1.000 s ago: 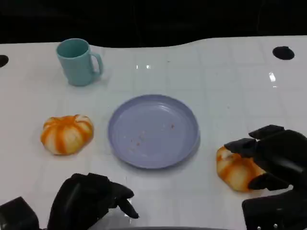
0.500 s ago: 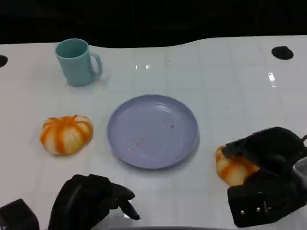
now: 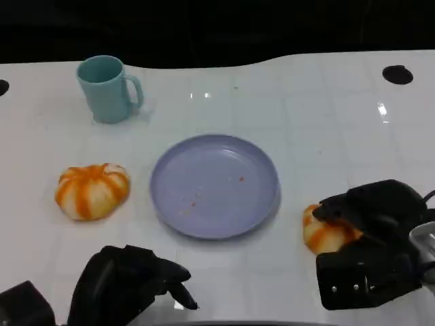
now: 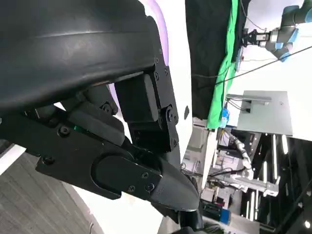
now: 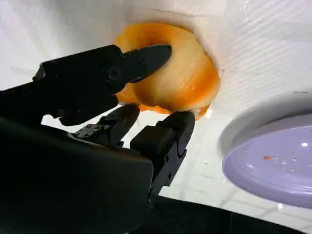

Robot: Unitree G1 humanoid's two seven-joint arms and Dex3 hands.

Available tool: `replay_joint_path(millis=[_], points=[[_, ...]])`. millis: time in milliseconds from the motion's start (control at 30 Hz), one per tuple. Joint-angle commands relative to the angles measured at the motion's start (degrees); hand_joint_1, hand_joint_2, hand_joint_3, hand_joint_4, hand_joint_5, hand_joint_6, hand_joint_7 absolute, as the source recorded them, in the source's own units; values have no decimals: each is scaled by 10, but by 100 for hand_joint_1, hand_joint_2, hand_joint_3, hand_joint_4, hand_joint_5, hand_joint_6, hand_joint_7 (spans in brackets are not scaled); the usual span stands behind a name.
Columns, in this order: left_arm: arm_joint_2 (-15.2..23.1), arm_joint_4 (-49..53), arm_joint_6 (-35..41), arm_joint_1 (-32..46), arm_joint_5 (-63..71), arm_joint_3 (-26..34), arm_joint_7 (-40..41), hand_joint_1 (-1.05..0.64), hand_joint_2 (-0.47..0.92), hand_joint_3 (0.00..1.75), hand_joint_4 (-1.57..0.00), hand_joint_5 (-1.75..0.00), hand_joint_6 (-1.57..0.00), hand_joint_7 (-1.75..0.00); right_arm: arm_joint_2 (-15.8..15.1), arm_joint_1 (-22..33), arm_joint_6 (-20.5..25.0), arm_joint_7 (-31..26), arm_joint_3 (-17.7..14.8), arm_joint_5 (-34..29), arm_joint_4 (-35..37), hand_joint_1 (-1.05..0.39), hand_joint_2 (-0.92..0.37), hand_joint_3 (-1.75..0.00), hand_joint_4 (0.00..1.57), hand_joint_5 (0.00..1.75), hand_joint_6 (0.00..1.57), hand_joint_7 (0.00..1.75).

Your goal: Grasp the bread from the table and place it into the plate.

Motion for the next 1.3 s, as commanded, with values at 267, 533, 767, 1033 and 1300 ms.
replay_joint_path(millis=[267, 533, 767, 1033, 1300], points=[[8, -14, 2, 13, 1, 2, 5, -97, 90, 0, -122, -90, -154, 0, 49, -49, -53, -215, 9, 18, 176, -20, -88, 0, 84, 128, 119, 14], [9, -19, 2, 15, 2, 2, 7, -97, 90, 0, -123, -89, -154, 0, 52, -100, -121, -347, 41, 11, 294, -19, -75, -47, 93, 174, 73, 167], [9, -19, 1, 16, 3, 1, 6, -96, 90, 0, -123, -88, -154, 0, 55, -109, -143, -383, 45, 21, 305, -20, -70, -59, 89, 175, 73, 162], [9, -18, 0, 17, 4, 2, 8, -96, 91, 0, -123, -87, -153, 0, 54, -111, -174, -424, 36, 37, 299, -19, -70, -51, 93, 175, 93, 109], [9, -19, 4, 17, -1, 2, 7, -95, 91, 0, -122, -88, -153, 0, 46, -111, -206, -430, 10, 72, 251, -14, -36, -118, 95, 175, 75, 172]])
